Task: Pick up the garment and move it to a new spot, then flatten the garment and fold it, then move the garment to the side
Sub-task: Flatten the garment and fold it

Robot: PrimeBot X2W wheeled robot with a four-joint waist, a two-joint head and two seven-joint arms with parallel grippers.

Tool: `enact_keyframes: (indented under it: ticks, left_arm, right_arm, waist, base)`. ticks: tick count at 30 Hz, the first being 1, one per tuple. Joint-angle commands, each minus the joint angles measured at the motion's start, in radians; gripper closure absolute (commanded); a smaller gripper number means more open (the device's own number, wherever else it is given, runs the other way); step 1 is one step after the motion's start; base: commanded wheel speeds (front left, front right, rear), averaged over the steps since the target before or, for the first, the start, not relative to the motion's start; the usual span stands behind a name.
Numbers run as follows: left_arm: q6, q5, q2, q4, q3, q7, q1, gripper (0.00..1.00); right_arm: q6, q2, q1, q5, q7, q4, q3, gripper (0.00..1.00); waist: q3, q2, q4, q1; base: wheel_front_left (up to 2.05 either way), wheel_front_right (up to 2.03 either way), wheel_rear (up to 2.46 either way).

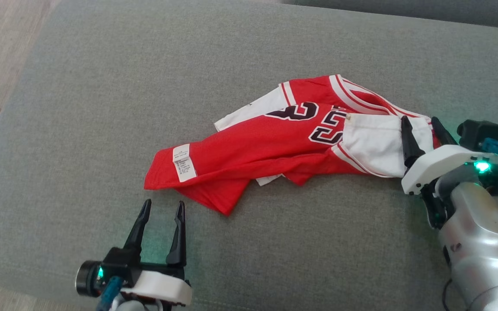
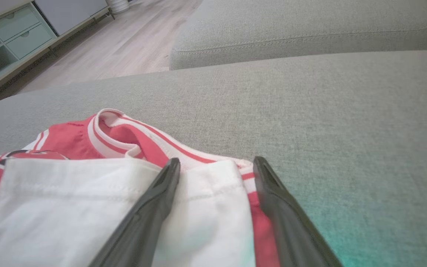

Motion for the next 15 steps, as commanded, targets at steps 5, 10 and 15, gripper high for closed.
enact_keyframes:
  ticks: [5,10,15]
  left_arm:
    - [0.011,-0.007,0.001,-0.028,0.019,-0.007,-0.037,0.00]
    - [0.013,-0.008,0.001,-0.025,0.018,-0.007,-0.038,0.00]
    - [0.012,-0.015,0.001,-0.022,0.019,-0.007,-0.036,0.00]
  right_arm:
    - [-0.001,0.002,-0.034,0.021,-0.035,0.010,0.046,0.00]
    - [-0.001,0.004,-0.038,0.038,-0.058,0.027,0.089,0.05]
    - [-0.001,0.001,-0.041,0.056,-0.070,0.042,0.130,0.25]
  waist:
    - [0.002,0.0000,-0.001,-0.0001]
    - [-0.005,0.0000,-0.006,-0.0001]
    - [-0.013,0.0000,-0.008,-0.0001]
  base:
    - [0.00,0.00,0.00]
    - [0.00,0.00,0.00]
    - [0.00,0.00,0.00]
